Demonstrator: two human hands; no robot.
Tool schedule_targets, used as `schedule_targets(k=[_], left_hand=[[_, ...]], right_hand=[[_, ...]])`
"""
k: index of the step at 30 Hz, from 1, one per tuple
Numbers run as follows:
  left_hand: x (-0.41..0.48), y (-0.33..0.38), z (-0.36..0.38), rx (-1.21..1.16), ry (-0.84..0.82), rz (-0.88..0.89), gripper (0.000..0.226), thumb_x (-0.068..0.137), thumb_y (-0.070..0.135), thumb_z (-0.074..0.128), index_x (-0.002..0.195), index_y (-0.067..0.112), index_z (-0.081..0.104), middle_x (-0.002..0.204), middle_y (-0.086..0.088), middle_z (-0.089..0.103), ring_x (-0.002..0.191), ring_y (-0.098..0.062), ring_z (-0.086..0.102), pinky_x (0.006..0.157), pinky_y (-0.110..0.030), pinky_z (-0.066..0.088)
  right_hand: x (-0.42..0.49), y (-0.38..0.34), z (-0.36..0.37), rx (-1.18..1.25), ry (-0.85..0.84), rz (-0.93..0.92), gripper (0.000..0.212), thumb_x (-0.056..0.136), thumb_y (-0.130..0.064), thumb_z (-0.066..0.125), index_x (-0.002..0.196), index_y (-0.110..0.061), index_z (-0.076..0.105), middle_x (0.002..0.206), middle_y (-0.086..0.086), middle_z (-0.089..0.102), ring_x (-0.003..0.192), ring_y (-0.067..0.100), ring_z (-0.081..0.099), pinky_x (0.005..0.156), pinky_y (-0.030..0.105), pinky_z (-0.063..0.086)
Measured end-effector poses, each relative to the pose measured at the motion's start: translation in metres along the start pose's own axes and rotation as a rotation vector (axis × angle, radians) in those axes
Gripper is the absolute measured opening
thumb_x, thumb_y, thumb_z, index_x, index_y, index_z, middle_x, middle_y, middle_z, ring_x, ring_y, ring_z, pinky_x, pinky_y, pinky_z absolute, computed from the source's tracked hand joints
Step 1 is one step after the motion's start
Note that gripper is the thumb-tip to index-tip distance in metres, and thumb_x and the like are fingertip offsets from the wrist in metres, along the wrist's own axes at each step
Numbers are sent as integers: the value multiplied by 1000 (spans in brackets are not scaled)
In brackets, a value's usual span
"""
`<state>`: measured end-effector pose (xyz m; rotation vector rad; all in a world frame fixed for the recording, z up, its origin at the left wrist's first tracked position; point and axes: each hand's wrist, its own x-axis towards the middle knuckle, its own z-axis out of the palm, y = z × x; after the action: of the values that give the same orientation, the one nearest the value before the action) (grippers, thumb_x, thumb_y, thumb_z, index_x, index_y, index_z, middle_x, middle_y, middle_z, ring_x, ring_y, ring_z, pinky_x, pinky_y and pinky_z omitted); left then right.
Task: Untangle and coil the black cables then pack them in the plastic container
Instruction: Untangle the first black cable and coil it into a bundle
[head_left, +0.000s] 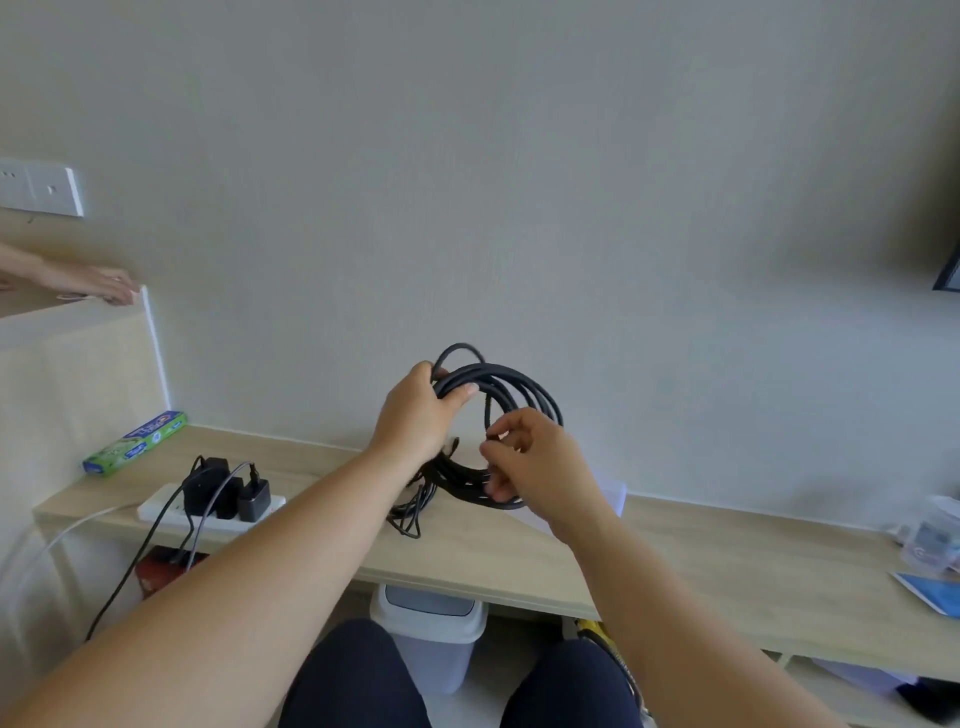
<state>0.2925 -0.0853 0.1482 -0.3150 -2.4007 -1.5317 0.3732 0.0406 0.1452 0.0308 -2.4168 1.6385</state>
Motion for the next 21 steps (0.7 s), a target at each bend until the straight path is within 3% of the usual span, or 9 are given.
schedule_targets(k=[3, 5, 7, 9, 15, 21], left_hand=[[13, -12, -17, 39, 15, -4, 38, 90, 36, 61, 122, 18, 50, 97, -3, 59, 84, -22, 56, 75, -31, 44], [16, -16, -21, 69, -36, 5, 42, 91, 36, 60, 129, 26, 47, 91, -2, 59, 78, -21, 57, 71, -28, 43], [16, -14, -18, 60, -86, 65, 30, 92, 32, 60, 120, 22, 56, 72, 5, 55, 55, -17, 53, 55, -21, 42], [16, -8, -8, 86, -112, 102, 22, 91, 31, 60, 110, 19, 60, 65, 7, 52, 46, -16, 50, 47, -19, 39], [8, 5, 24, 90, -261, 131, 18, 90, 33, 62, 98, 17, 61, 60, -4, 55, 45, -16, 52, 49, -21, 41], [16, -9, 56, -19, -358, 59, 17, 86, 37, 65, 90, 20, 64, 51, -3, 51, 47, -18, 49, 61, -36, 46]], right_hand=[[-8, -3, -20, -355, -32, -244, 26, 84, -8, 61, 77, -32, 56, 68, -6, 57, 50, 4, 50, 56, 12, 43], [-4, -3, -49, -349, 40, -278, 29, 82, -7, 64, 75, -35, 58, 67, -11, 57, 53, 3, 48, 56, 11, 39], [7, 4, -80, -230, 130, -215, 24, 83, -7, 64, 77, -30, 63, 68, -11, 57, 52, 6, 45, 53, 13, 37], [15, 21, -103, -197, 180, -145, 21, 85, -8, 63, 81, -29, 64, 74, -9, 56, 55, 12, 43, 52, 18, 37], [25, 69, -138, -63, 267, -15, 18, 87, -8, 63, 87, -25, 67, 90, -1, 62, 62, 13, 51, 60, 27, 49], [37, 115, -144, -47, 301, 60, 17, 89, -9, 62, 88, -25, 65, 93, 0, 60, 64, 13, 51, 57, 25, 48]])
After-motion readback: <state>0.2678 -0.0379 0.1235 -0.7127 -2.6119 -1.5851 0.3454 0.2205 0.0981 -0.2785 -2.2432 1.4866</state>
